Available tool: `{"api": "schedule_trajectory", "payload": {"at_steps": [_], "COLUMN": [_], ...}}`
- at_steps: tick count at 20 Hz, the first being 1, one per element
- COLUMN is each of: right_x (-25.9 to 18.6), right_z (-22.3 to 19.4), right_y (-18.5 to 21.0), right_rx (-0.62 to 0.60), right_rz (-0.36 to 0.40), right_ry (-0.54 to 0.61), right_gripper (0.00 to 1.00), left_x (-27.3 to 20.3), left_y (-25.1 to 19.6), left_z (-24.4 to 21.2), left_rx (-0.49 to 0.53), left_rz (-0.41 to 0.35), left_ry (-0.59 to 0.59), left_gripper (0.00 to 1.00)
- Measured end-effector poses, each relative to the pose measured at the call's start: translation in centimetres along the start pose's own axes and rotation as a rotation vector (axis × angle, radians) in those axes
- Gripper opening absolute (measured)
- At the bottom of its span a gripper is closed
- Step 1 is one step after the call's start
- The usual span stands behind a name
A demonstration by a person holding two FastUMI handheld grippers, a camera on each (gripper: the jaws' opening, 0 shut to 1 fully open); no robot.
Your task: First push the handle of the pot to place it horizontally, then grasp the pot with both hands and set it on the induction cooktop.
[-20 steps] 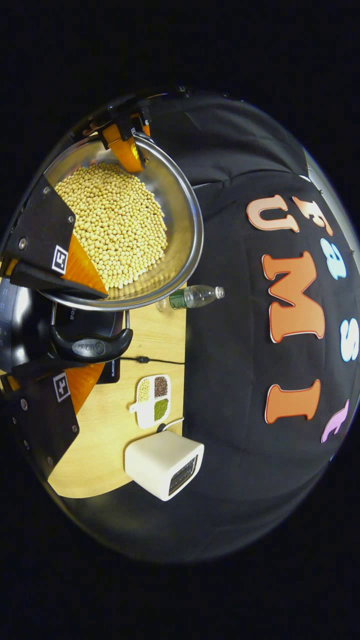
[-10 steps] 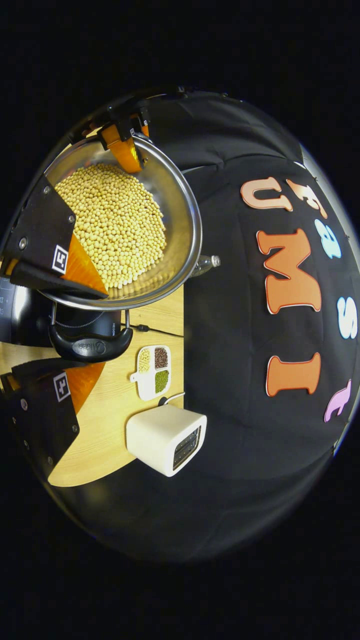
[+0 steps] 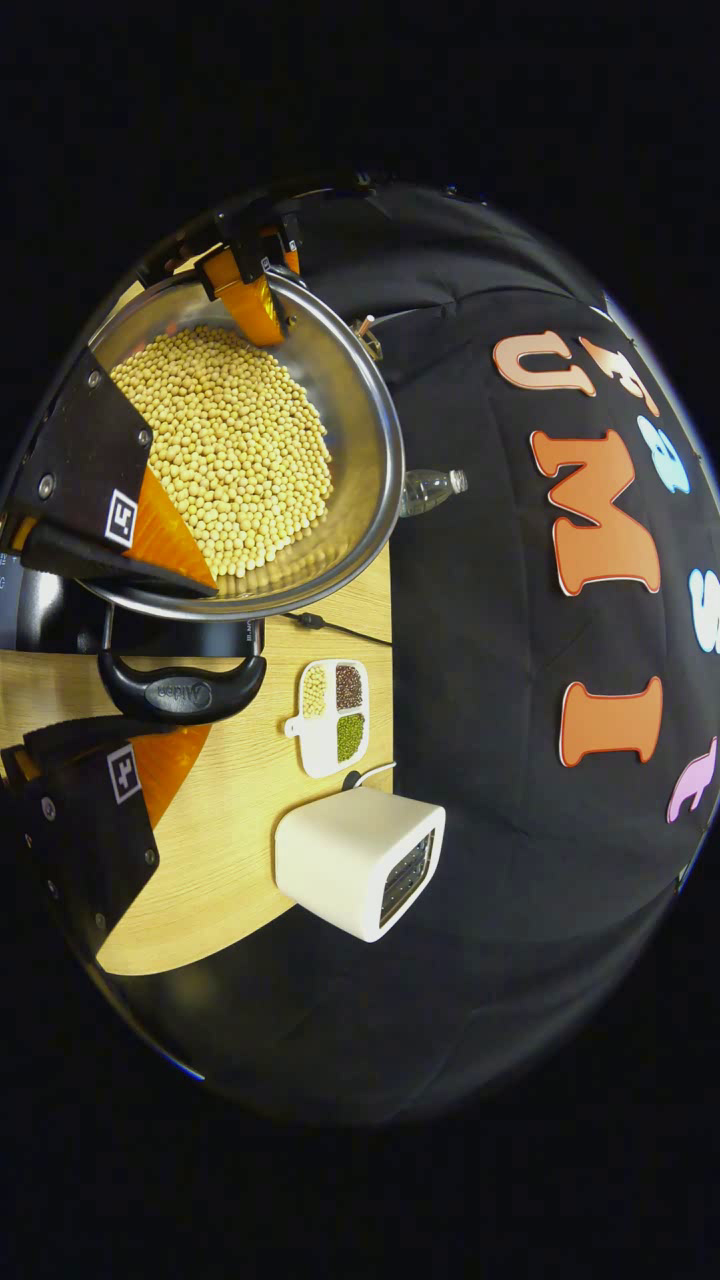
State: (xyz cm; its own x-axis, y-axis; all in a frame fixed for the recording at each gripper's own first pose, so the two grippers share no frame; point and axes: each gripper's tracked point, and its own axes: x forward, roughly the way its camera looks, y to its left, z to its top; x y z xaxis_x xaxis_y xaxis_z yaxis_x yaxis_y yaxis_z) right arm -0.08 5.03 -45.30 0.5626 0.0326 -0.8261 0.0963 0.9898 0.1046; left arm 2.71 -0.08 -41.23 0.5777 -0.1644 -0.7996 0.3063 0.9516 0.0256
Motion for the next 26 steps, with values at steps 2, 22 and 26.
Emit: {"api": "schedule_trajectory", "payload": {"at_steps": [2, 22, 26], "right_x": [0.7, 7.1, 5.3], "right_z": [-0.1, 0.8, 4.2], "right_y": [0.3, 3.6, 2.3], "right_rx": [0.001, 0.013, -0.047], "right_rz": [-0.003, -0.023, -0.075], "right_ry": [0.011, 0.061, -0.070], "right_gripper": [0.57, 0.64, 0.70], "left_x": [0.5, 3.9, 3.2], "left_y": [-0.2, 0.5, -2.0], "left_z": [0.1, 1.1, 2.4], "left_rx": [0.004, 0.008, 0.262], "left_rz": [-0.004, -0.005, 0.074], "left_ry": [0.007, 0.092, -0.012], "left_gripper": [0.61, 0.68, 0.73]}}
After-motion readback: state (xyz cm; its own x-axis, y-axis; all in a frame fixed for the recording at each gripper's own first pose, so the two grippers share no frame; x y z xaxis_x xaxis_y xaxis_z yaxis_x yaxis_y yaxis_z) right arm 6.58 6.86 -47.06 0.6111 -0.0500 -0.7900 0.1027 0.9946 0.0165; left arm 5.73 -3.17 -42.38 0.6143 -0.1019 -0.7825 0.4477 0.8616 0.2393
